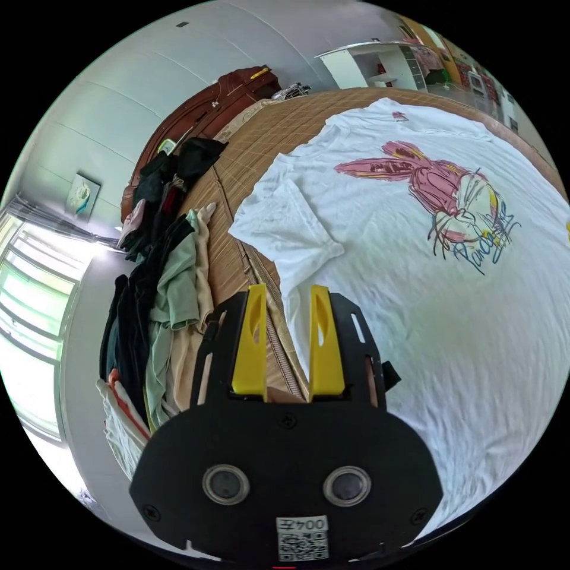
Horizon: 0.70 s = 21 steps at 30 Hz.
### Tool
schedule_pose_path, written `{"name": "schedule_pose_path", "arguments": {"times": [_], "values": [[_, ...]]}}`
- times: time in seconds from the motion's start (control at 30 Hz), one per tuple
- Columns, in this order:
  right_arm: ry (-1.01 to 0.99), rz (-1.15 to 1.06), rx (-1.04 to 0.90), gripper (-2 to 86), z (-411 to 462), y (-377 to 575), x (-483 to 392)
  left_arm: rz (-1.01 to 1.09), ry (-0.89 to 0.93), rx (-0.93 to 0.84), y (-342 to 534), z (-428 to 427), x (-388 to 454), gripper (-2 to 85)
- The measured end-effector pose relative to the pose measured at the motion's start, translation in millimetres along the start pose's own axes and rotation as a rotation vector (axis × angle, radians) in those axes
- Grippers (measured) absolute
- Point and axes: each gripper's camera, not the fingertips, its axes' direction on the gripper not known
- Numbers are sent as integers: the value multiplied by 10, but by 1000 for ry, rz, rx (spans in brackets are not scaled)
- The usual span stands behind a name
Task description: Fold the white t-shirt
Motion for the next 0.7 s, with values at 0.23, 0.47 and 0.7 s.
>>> {"name": "schedule_pose_path", "arguments": {"times": [0.23, 0.47, 0.7], "values": [[1, 1, 3, 77, -3, 84, 122, -29, 43, 28, -97, 94, -43, 31], [-3, 10, 2, 75, -9, 114, 335, 25, -72, -48, 58, 303, 88, 11], [-7, 17, 1, 72, -23, 99, 605, 86, -176, 69, 163, 73, 466, 13]]}}
